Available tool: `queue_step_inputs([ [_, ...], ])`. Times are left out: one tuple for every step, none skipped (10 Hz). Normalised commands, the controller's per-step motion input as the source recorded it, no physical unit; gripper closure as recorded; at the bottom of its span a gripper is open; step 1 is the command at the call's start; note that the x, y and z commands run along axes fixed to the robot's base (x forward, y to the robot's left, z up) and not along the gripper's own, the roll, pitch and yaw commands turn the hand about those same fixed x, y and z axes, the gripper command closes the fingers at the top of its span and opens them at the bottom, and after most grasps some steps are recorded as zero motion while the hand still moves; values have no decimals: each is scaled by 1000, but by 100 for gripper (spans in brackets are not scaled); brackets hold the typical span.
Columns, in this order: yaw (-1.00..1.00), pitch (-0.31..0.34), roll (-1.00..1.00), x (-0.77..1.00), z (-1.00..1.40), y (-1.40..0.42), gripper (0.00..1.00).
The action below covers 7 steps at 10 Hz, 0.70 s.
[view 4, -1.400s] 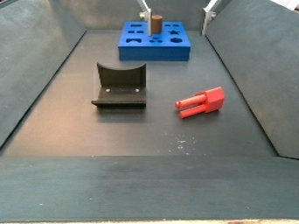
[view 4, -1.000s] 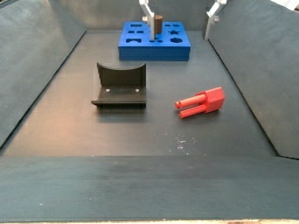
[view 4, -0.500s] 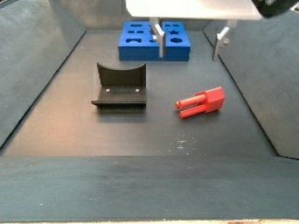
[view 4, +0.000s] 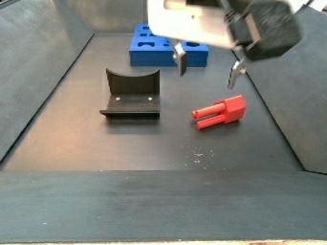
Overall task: Pick up the 3 prong object. Move up. Place the 3 prong object on the fixture. Regrasp the 3 prong object. Move to above the board. Insert the 3 prong object.
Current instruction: Pick up the 3 prong object.
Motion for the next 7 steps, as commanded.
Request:
queue_step_inputs([
  [-946,-93,-104,-57,-594,-6,0],
  [-834,-143,-221,-49,-509,0,0],
  [-534,-209,-346,-29,-343,100,0],
  [-434,-237,-420,-9,-223,143,0],
  [-457,-256,-457,-11,-157,74,0],
  [-446,-214,-441,-94,-203,89,0],
  [-517,-83,-219,-157,-640,11,0],
])
